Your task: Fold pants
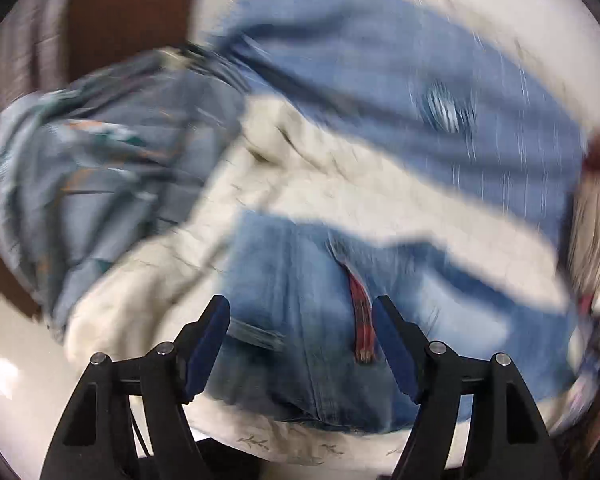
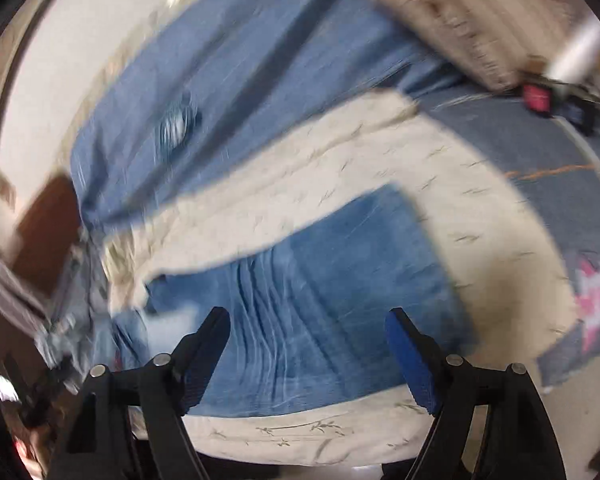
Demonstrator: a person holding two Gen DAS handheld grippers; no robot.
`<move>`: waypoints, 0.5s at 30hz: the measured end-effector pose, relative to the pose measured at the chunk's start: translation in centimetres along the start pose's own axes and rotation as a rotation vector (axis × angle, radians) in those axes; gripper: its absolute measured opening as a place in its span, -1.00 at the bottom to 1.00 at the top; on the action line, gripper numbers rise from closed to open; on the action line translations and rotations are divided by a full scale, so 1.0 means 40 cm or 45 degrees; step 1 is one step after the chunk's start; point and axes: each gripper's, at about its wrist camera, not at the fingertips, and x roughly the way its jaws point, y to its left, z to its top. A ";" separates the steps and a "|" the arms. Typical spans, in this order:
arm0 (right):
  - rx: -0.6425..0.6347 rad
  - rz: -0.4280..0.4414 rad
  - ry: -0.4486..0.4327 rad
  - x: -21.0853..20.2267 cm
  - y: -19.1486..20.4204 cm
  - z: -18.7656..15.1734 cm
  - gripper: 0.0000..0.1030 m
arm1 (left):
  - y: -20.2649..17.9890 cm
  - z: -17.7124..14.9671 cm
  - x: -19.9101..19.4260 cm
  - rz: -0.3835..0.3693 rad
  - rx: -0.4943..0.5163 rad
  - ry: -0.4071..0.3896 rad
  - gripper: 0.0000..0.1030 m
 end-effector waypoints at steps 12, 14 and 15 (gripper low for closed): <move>-0.658 0.186 0.188 0.261 0.606 0.049 0.04 | 0.031 -0.069 0.145 0.065 0.016 0.099 0.48; -0.745 0.164 0.221 0.343 0.681 0.039 0.04 | 0.043 -0.079 0.147 0.028 -0.010 0.075 0.48; -0.781 0.138 0.250 0.391 0.710 0.038 0.04 | 0.041 -0.081 0.140 0.024 -0.002 0.069 0.49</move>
